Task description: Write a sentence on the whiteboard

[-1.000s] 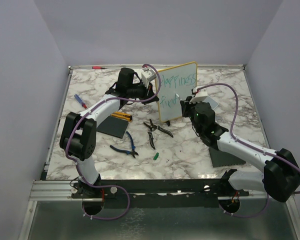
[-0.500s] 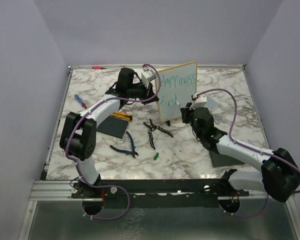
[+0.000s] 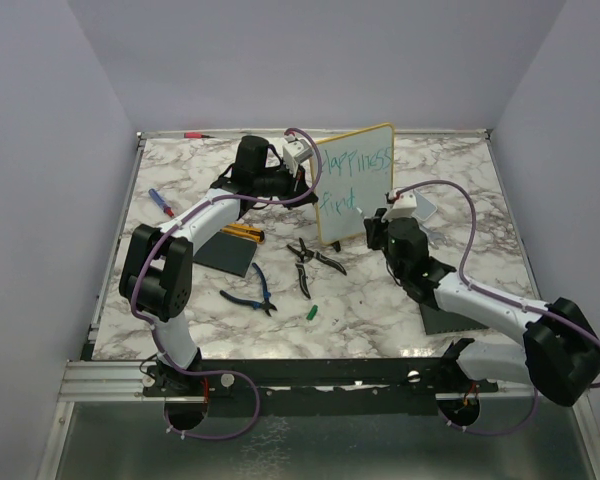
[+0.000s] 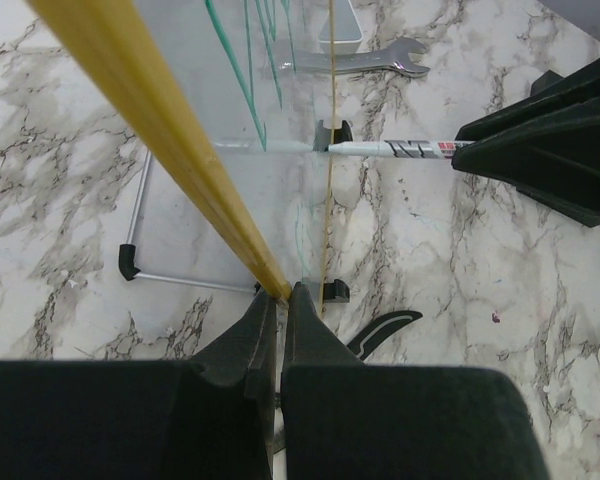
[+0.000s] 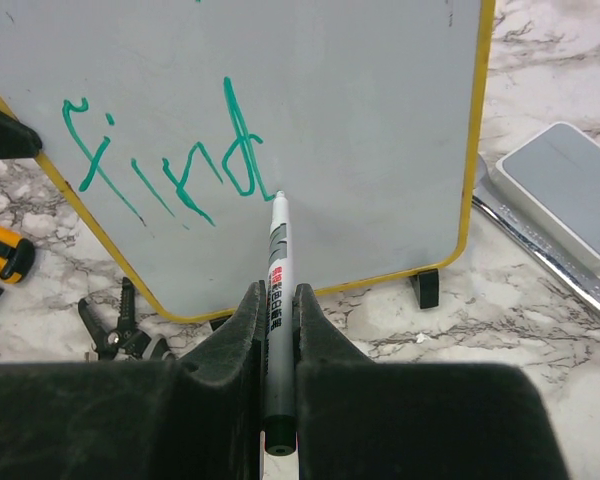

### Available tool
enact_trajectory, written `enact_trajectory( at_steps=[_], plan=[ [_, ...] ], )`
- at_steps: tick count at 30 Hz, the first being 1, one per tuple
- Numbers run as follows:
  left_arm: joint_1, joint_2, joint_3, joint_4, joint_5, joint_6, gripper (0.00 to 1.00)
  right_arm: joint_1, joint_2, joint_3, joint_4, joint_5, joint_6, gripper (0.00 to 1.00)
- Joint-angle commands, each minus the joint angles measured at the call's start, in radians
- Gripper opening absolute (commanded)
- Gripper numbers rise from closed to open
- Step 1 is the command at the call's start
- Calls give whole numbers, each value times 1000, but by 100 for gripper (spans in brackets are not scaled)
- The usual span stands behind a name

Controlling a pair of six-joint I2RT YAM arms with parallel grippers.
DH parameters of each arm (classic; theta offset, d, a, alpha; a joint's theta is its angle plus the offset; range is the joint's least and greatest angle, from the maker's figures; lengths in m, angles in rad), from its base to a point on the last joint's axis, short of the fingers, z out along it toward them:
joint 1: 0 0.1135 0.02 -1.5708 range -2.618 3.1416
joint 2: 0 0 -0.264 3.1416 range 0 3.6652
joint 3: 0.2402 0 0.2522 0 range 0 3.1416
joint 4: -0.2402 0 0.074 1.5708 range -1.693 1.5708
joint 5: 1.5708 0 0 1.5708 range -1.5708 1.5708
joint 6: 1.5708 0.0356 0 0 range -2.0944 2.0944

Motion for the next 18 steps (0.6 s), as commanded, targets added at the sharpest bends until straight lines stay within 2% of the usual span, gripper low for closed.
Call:
enact_trajectory(
  at_steps=[1, 7, 18],
  plan=[
    [-5, -26, -22, -27, -15, 53, 0, -4, -68, 13, -13, 68, -25, 1],
    [-5, -30, -23, -26, -14, 53, 0, -4, -105, 25, -16, 82, -63, 1],
    [-5, -29, -23, -27, -15, 53, 0, -4, -61, 44, 59, 52, -80, 1]
  ],
)
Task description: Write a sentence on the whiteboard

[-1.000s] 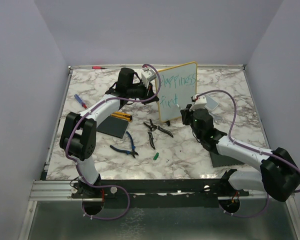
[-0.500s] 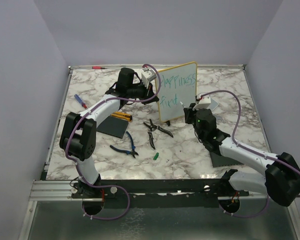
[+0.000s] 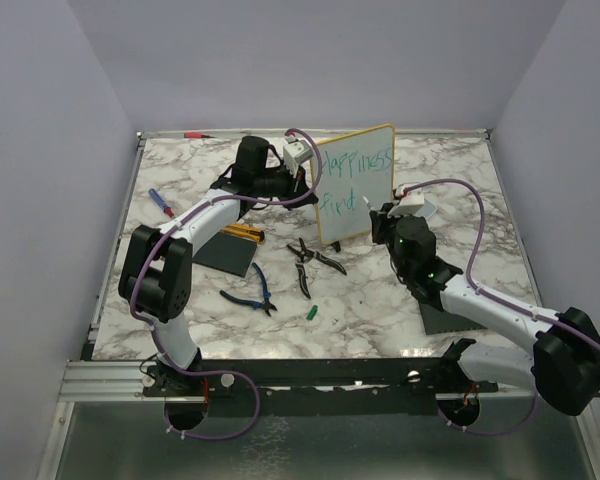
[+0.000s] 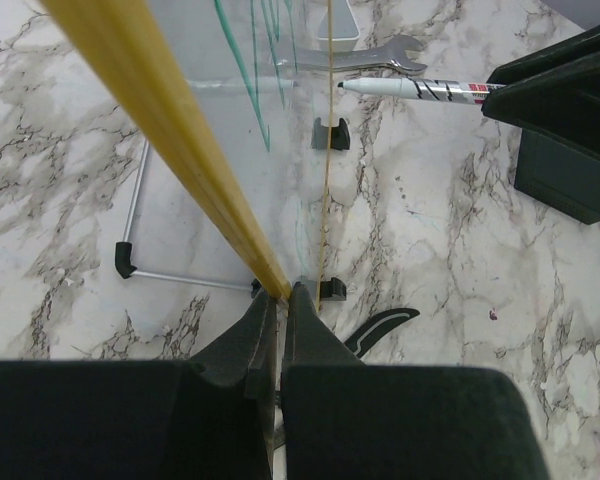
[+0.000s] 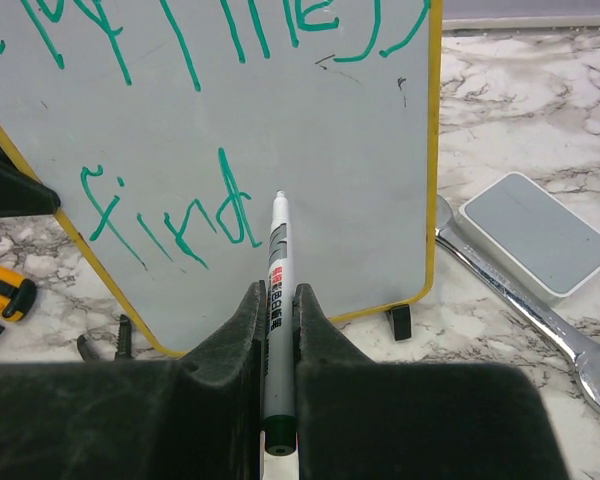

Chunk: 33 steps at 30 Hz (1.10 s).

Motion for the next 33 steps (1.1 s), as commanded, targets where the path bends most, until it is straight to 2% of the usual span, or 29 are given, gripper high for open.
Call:
enact_trajectory(
  at_steps=[1, 14, 24, 33],
  plan=[
    [-5, -22, -19, -19, -15, 49, 0, -4, 26, 40, 57, 5, -26, 1],
    [-6, -24, -19, -23, -16, 52, 0, -10, 89, 35, 97, 15, -30, 0],
    [-5, -24, -18, -24, -16, 54, 0, -10, 71, -51, 54, 22, 26, 1],
    [-6, -22, -19, -24, -17, 54, 0, -11, 20, -27, 56, 37, 1, 1]
  ],
)
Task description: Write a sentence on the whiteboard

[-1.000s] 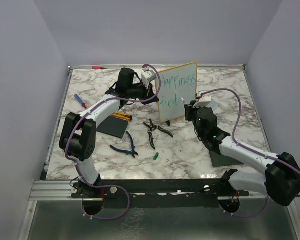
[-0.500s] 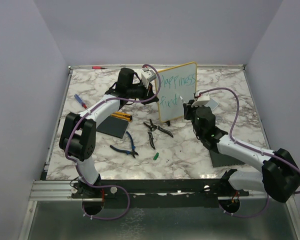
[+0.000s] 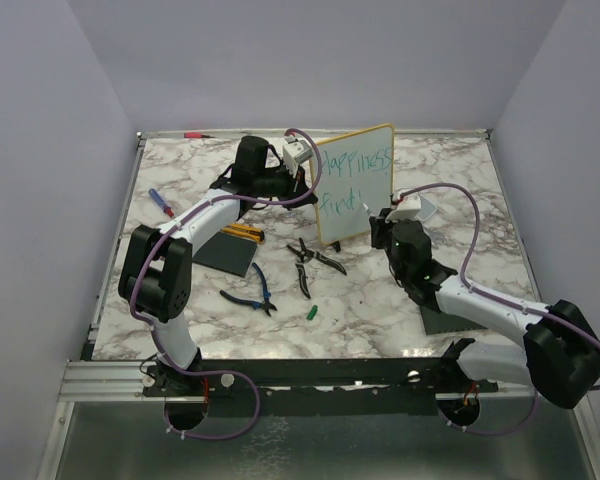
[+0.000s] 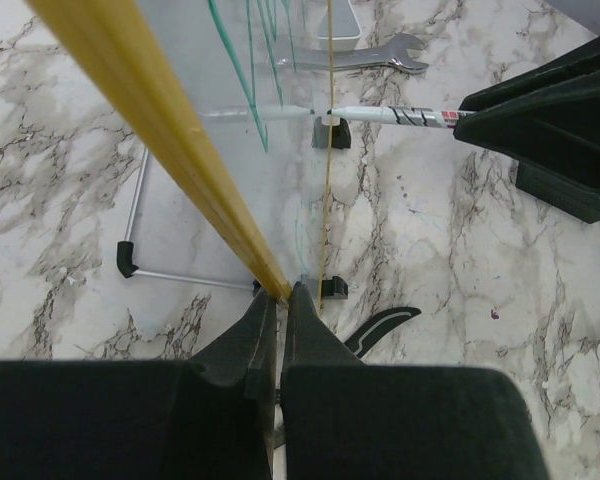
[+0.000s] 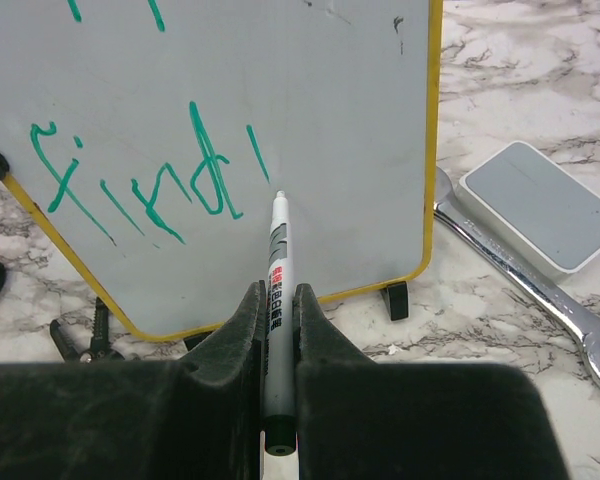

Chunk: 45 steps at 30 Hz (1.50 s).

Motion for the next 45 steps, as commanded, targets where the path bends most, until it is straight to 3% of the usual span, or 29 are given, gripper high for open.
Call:
enact_trajectory(
  at_steps=[1, 22, 45],
  plan=[
    [-6, -23, -19, -22, -16, 50, 0, -4, -51, 20, 3, 38, -16, 0],
    [-6, -24, -18, -22, -15, 50, 0, -18, 10, 55, 96, 66, -90, 1],
    [-5, -19, -16, -22, -15, 50, 0, -1, 51, -74, 43, -119, 90, 1]
  ],
)
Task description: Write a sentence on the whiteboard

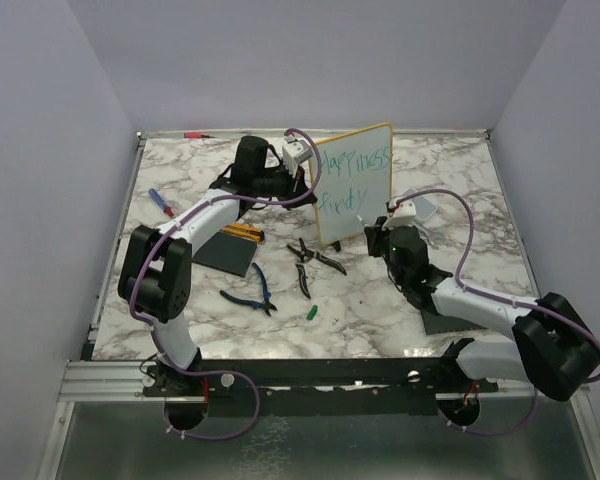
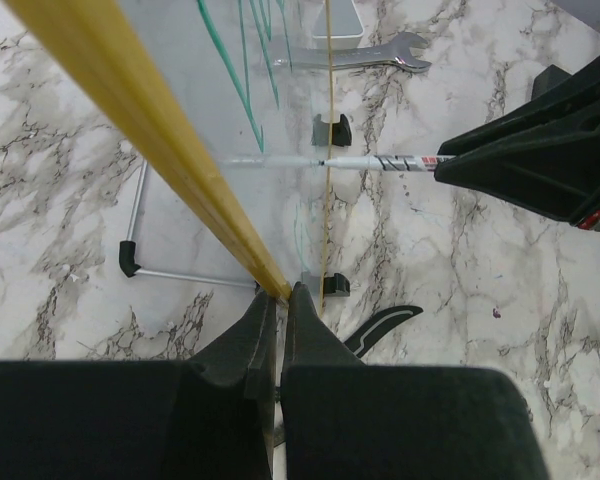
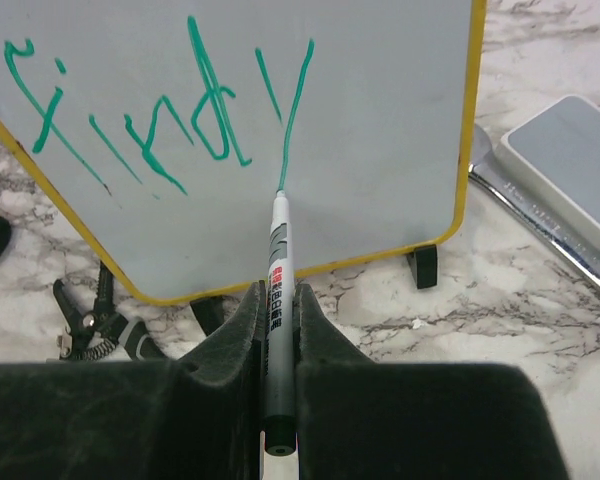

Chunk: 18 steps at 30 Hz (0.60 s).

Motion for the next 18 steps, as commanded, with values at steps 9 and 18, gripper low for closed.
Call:
enact_trajectory(
  at_steps=[9, 18],
  plan=[
    [-6, -15, -16, -16, -13, 46, 0, 10, -99, -2, -75, 82, 45, 1],
    [-5, -19, -18, -18, -13, 45, 0, -52, -104, 35, -41, 56, -17, 1]
  ],
)
